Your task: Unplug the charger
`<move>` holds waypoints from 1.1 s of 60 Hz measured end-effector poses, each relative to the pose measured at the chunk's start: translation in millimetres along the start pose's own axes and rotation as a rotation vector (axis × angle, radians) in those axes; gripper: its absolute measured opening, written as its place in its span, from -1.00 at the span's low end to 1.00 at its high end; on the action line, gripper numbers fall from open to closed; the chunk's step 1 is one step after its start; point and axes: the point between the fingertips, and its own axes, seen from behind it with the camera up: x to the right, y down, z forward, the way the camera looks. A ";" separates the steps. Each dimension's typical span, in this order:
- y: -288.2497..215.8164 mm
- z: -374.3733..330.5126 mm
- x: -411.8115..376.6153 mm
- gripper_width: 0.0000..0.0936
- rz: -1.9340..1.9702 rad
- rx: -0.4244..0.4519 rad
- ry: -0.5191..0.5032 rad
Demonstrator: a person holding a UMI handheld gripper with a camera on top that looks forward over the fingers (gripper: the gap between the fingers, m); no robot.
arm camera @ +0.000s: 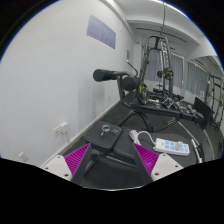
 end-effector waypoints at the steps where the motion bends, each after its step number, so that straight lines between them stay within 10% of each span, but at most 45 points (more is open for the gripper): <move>1: 0.9 0.5 1.7 0.83 0.007 -0.003 0.004; 44: 100.5 11.0 316.2 0.84 0.214 -0.060 0.431; 66: 131.2 96.2 402.3 0.83 0.259 -0.002 0.452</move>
